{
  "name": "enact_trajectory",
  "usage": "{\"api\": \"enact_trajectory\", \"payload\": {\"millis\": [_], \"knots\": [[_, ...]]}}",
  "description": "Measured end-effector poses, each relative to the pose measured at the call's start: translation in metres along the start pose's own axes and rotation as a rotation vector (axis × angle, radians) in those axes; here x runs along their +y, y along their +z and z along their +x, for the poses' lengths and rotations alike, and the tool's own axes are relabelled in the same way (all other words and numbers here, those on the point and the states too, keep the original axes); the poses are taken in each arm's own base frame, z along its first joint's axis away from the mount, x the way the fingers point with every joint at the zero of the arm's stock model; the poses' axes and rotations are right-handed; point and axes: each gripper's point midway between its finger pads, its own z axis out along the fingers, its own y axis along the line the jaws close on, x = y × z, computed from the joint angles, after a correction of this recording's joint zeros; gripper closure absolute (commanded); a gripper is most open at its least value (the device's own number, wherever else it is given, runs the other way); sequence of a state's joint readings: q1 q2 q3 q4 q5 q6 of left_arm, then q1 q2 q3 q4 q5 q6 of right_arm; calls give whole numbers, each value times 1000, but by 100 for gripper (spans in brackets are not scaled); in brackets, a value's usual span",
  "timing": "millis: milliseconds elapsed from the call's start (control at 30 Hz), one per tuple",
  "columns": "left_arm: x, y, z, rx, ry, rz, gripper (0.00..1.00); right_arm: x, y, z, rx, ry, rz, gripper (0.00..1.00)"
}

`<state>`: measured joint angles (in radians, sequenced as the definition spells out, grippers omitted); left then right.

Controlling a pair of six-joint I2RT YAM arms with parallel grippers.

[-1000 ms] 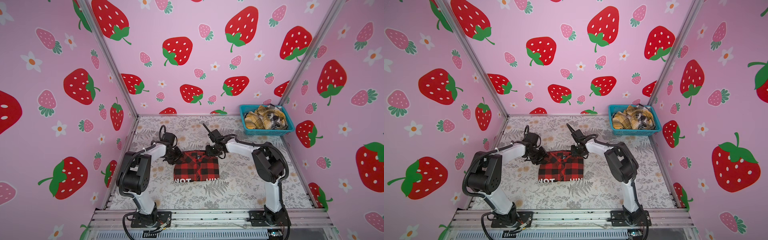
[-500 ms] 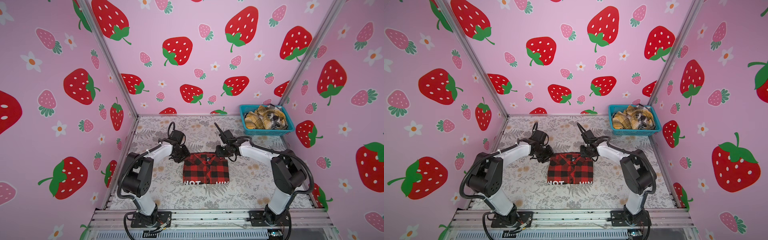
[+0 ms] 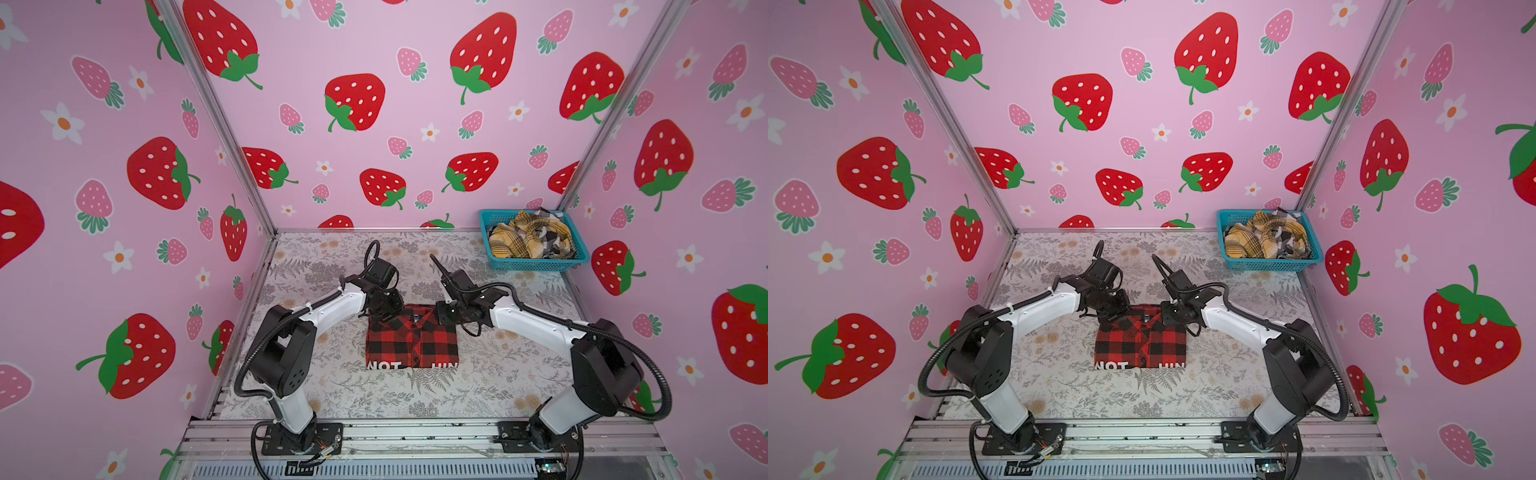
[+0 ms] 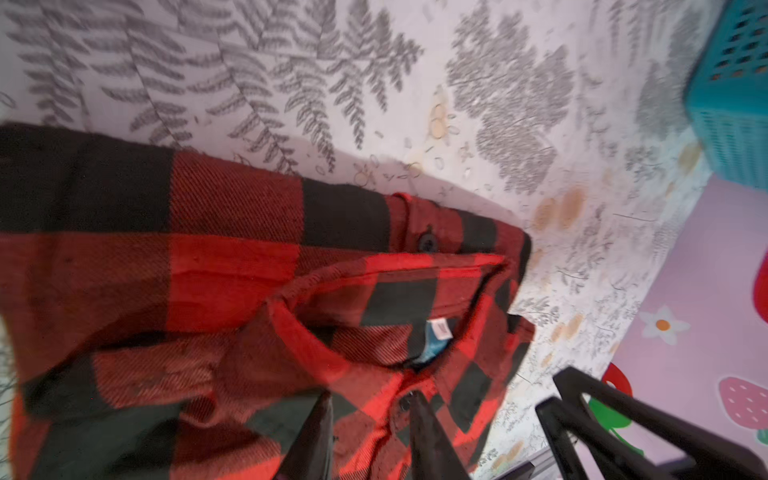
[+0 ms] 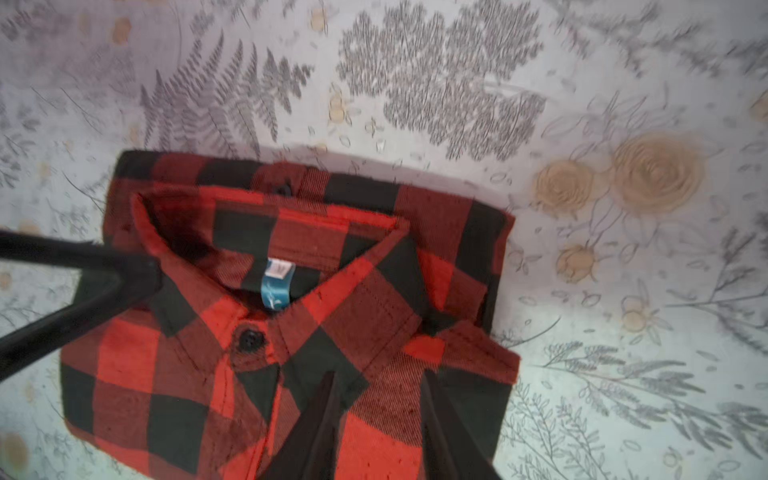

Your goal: Fold and stack the long sleeve shirts

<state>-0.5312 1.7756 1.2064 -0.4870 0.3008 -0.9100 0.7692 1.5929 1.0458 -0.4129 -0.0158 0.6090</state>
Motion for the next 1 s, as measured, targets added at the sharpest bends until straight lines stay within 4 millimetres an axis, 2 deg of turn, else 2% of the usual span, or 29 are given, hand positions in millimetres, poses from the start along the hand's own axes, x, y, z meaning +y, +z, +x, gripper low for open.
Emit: {"api": "enact_trajectory", "payload": {"millis": [200, 367, 467, 633, 733, 867, 933, 1000], "knots": [[12, 7, -12, -8, -38, -13, 71, -2, 23, 16, 58, -4, 3, 68], [32, 15, -24, -14, -84, -33, 71, -5, 46, 25, 101, -3, 16, 70], [43, 20, -28, -6, -102, -45, 68, -4, 49, 25, 101, -2, 9, 70], [43, 17, -32, -10, -91, -31, 58, -4, 46, 22, 99, -3, 16, 67], [39, 0, -28, -26, -69, -18, 55, -4, 34, 16, 81, -5, 27, 65], [26, -51, -18, -90, -13, 38, 51, 1, 1, -6, -4, -7, 22, 60], [20, -75, -10, -120, 18, 78, 56, 3, -17, -16, -60, -6, 14, 60], [21, -89, 5, -117, 42, 116, 61, 4, -36, -25, -115, -3, 10, 60]]}}
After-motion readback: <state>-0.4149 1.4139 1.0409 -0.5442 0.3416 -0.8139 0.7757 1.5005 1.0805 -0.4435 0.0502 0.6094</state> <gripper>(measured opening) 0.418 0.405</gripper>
